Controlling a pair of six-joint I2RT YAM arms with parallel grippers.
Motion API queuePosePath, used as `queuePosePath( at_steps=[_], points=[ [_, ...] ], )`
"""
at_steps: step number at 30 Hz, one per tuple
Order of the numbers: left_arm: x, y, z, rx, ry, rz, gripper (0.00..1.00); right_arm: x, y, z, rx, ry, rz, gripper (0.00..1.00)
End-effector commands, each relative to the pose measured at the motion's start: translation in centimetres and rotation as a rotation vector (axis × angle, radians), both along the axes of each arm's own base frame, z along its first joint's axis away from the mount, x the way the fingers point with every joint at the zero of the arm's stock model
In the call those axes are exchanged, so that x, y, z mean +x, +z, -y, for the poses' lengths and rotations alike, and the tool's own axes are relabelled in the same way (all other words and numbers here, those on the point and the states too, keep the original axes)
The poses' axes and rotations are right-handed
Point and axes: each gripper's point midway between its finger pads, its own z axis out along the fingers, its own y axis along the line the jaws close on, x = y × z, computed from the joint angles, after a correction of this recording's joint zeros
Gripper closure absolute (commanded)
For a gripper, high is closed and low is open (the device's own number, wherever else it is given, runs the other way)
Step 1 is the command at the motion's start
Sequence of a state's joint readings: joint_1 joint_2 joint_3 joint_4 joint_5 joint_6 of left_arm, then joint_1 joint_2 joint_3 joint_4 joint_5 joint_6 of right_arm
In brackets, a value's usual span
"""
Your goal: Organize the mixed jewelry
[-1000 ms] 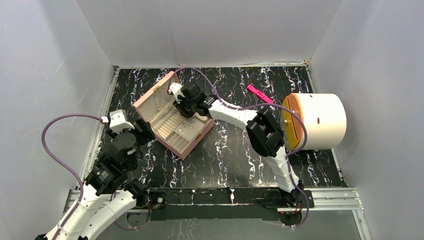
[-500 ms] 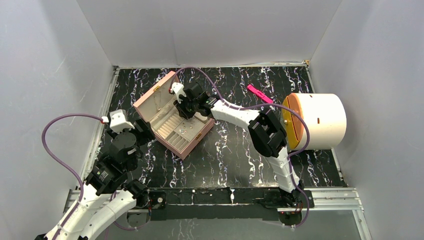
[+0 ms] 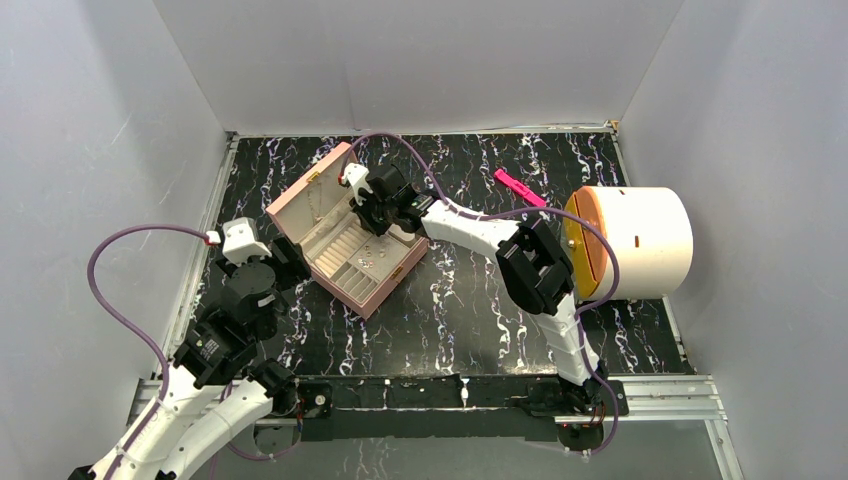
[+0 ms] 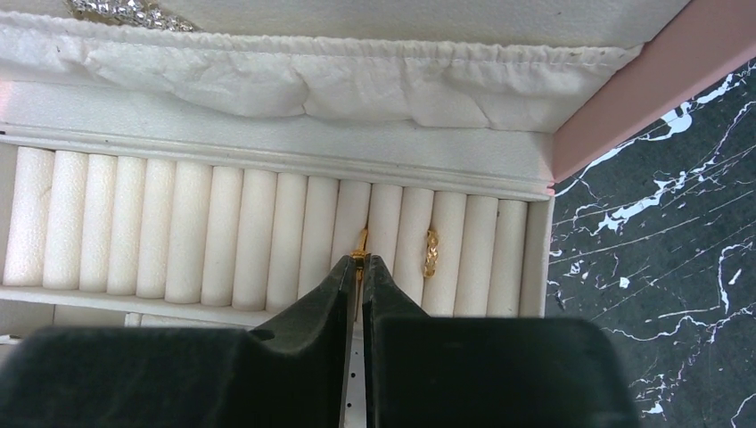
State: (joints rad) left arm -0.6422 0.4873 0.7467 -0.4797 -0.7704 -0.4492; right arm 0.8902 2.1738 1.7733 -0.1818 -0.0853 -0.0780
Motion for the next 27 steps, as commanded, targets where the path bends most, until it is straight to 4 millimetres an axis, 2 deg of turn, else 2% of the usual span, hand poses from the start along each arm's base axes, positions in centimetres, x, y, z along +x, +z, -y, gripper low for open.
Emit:
queuePosePath(
  at_steps=[1,8,15,18,24,27],
  points=[
    [0.2,0.2,-0.4,0.01,0.024,0.001,0.28,0.8,1.9,-1.0,0.049,-0.003,0.036,0.86],
    [0.2,0.1,-0.4,0.012,0.024,-0.004,0.28,1.2,0.3,-0.7,0.008,-0.025,0.032,0.87],
    [0.2,0.1,-0.4,0.01,0.023,-0.003,0.28,1.5,0.4,-0.5,0.002,-0.038,0.04,0.87],
    [0.2,0.1,-0.4,0.011,0.022,-0.003,0.28,1.4,1.8,-0.6,0.032,-0.038,0.05,0.86],
    [0.2,0.0,-0.3,0.011,0.021,-0.007,0.28,1.0,6.1,-0.6,0.133,-0.045,0.095,0.81],
    [0.2,0.0,-0.3,0.01,0.02,-0.006,0.28,0.9,6.8,-0.5,0.155,-0.056,0.099,0.77]
  ],
)
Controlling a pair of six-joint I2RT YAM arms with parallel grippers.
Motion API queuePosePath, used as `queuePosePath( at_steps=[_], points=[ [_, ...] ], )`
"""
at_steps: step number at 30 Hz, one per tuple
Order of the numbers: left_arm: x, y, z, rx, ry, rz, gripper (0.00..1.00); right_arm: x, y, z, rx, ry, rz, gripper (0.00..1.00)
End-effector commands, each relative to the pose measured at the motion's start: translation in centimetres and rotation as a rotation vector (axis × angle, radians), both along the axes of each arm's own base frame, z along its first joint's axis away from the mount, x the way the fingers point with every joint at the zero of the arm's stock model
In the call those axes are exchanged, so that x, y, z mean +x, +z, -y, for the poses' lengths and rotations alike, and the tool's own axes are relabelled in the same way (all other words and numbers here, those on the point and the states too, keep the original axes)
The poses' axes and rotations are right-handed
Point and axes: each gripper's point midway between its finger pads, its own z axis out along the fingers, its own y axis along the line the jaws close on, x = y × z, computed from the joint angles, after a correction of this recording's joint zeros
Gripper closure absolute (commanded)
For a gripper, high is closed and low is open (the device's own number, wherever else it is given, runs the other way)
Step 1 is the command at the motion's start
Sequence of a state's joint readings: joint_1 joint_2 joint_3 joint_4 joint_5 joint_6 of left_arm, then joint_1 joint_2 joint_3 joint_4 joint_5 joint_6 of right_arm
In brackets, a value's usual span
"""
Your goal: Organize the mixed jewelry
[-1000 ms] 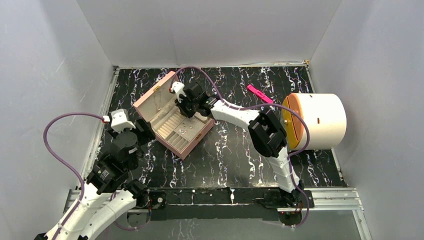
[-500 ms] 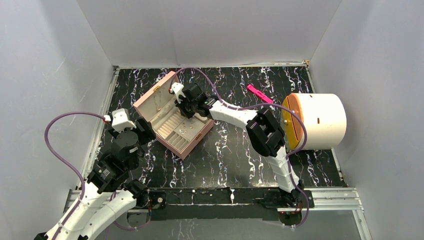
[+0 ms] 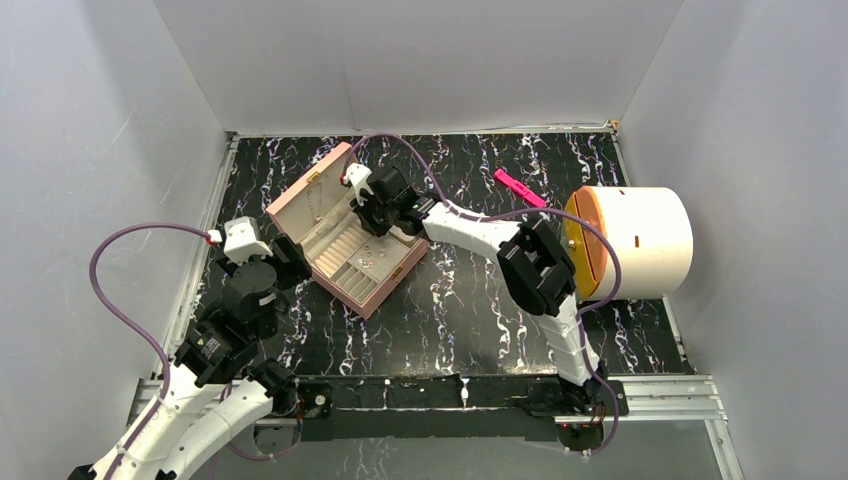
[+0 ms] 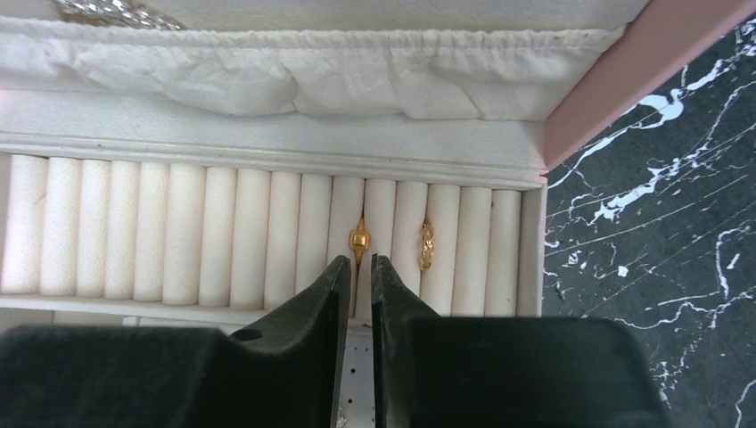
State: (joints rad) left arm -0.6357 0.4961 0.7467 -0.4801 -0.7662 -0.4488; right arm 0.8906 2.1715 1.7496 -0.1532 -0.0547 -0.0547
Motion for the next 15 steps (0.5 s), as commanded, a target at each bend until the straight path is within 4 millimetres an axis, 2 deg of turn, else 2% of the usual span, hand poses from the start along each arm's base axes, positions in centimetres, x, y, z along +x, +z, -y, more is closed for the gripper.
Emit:
queuePosePath(
  at_steps=[1,9,15],
  points=[
    [0.1,0.2,-0.3,0.005,0.018,0.002,0.28,0.7,7.2,-0.7,0.148,-0.025,0.099,0.75],
    [0.2,0.2,-0.2,0.004,0.016,0.0,0.28,1.4,5.1,-1.0,0.112,-0.056,0.077,0.68],
    [0.2,0.1,-0.2,0.007,0.017,-0.003,0.28,1.3,4.3,-1.7,0.115,-0.041,0.059,0.75]
  ],
)
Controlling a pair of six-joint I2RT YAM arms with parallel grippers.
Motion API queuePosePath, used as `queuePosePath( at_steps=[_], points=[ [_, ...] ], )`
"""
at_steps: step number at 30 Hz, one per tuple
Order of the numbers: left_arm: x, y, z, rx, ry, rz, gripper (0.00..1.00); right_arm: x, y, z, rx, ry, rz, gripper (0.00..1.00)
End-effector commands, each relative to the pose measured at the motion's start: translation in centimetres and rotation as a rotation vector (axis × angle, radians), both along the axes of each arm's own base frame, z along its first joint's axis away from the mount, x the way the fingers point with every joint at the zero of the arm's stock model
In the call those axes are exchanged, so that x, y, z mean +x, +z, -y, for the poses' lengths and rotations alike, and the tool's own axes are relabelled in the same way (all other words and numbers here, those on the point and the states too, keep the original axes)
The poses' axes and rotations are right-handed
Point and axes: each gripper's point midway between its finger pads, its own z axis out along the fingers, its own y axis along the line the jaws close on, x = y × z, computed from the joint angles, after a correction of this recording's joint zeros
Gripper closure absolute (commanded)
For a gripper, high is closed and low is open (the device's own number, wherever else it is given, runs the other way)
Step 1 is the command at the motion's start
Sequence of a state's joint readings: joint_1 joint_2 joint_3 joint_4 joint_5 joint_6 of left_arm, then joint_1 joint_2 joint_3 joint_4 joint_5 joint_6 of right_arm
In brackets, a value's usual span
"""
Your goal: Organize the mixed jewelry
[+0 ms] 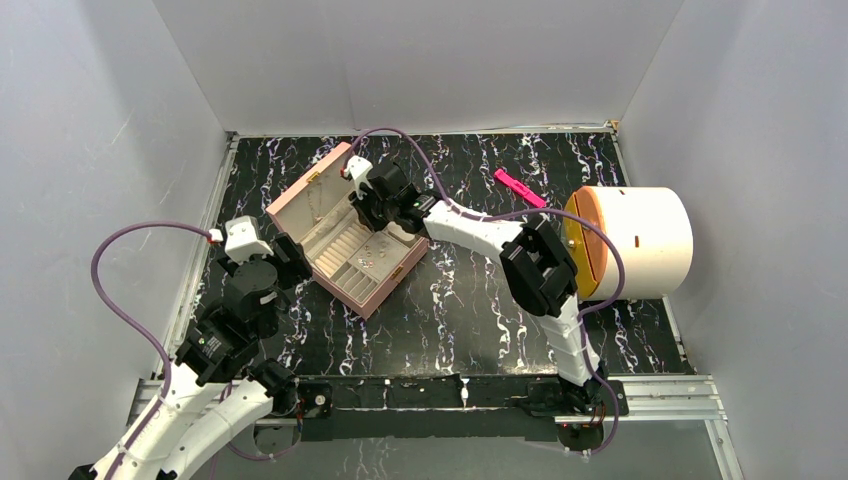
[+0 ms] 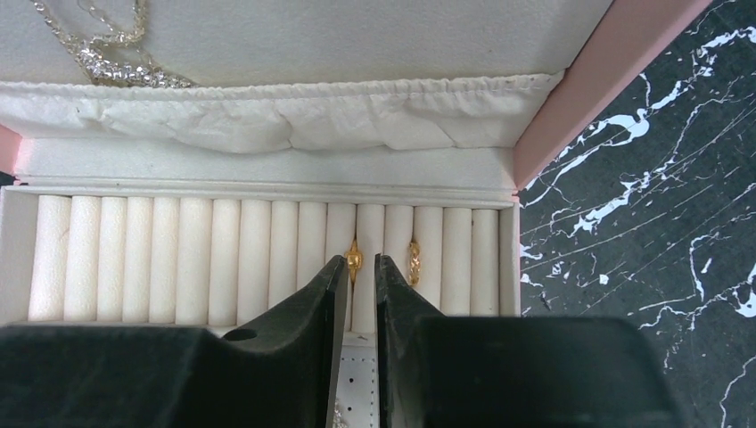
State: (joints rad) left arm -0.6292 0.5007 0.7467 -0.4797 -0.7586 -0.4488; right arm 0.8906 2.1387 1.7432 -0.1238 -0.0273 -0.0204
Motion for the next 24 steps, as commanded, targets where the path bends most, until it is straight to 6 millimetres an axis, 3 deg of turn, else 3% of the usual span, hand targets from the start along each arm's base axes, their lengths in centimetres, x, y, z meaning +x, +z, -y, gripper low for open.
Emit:
queuePosePath(
  at_steps=[1,24],
  points=[
    [0.2,0.2,-0.3,0.006,0.017,0.003,0.28,0.8,2.2,-1.8,0.068,0.005,0.036,0.76],
    [0.3,0.0,-0.2,0.009,0.013,-0.005,0.28,1.1,-0.6,-2.4,0.04,-0.022,-0.01,0.77]
  ],
)
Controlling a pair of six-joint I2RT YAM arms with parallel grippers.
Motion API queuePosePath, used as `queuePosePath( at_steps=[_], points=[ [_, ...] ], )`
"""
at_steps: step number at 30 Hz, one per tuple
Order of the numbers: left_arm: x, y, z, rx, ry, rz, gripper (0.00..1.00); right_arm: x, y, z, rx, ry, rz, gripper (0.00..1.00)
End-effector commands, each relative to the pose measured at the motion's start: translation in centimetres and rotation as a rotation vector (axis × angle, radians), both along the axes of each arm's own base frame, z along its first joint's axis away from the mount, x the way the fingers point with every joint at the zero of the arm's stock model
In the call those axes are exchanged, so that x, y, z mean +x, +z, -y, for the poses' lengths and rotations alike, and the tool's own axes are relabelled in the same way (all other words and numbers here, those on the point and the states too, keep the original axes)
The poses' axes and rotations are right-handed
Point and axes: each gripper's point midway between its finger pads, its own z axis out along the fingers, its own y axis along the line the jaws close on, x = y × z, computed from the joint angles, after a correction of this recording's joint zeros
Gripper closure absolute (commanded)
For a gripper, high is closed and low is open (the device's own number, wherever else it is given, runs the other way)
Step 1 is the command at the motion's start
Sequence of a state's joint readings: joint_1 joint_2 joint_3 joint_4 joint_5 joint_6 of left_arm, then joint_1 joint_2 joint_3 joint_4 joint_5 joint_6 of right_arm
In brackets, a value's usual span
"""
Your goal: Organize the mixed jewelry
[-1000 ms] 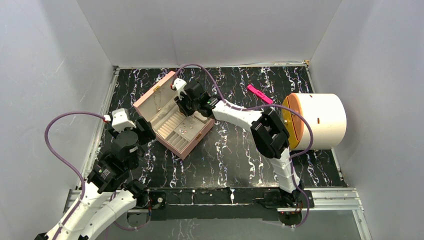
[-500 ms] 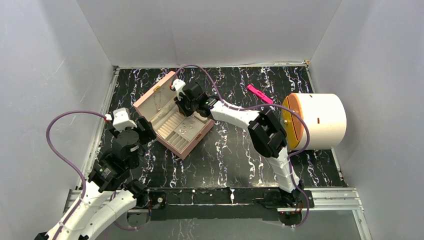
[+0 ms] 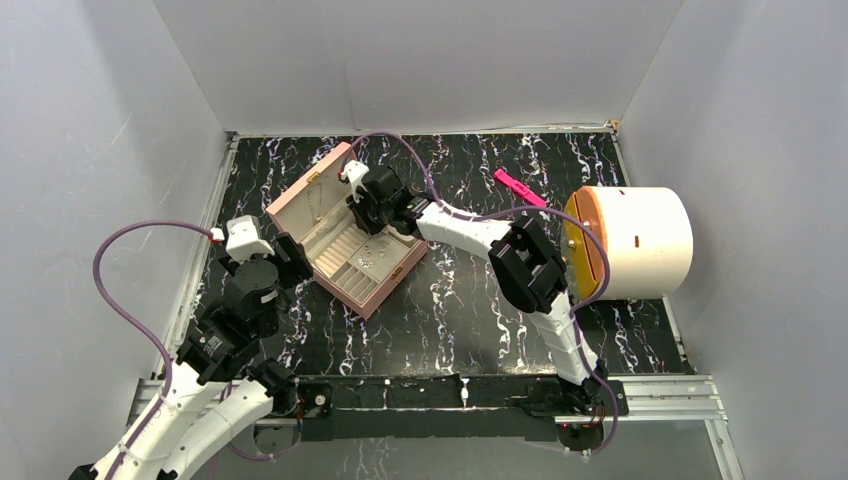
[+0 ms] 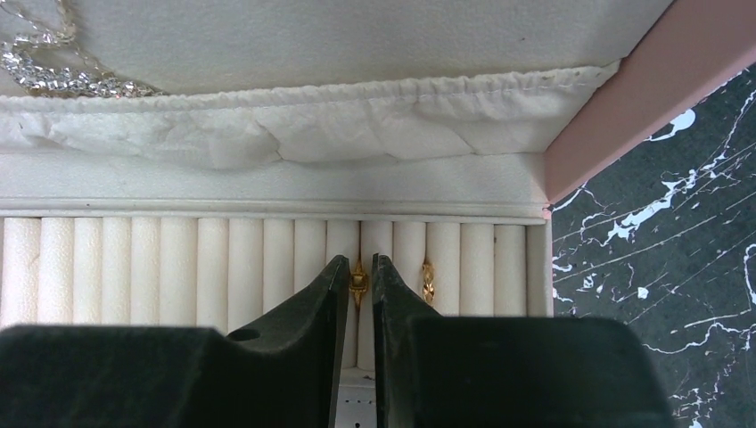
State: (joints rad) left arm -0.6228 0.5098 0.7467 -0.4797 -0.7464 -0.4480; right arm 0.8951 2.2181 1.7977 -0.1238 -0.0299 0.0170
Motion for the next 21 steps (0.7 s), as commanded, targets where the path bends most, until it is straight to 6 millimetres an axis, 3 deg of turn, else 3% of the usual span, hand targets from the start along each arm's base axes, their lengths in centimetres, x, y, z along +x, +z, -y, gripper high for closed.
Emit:
queuePosePath(
  at_steps=[1,6,11,21],
  points=[
    [0.2,0.3,-0.3,0.006,0.019,0.005,0.28,0.7,1.5,-1.1,0.038,-0.01,0.031,0.77],
    [0.2,0.2,-0.3,0.007,0.019,0.003,0.28,0.7,1.4,-0.8,0.018,-0.015,0.024,0.77],
    [0.2,0.2,-0.3,0.007,0.018,0.001,0.28,0.3,1.2,-0.4,-0.003,-0.012,0.011,0.89],
    [0.3,0.1,-0.2,0.006,0.016,-0.001,0.28,0.1,1.9,0.2,-0.004,-0.013,0.019,0.9]
  ],
)
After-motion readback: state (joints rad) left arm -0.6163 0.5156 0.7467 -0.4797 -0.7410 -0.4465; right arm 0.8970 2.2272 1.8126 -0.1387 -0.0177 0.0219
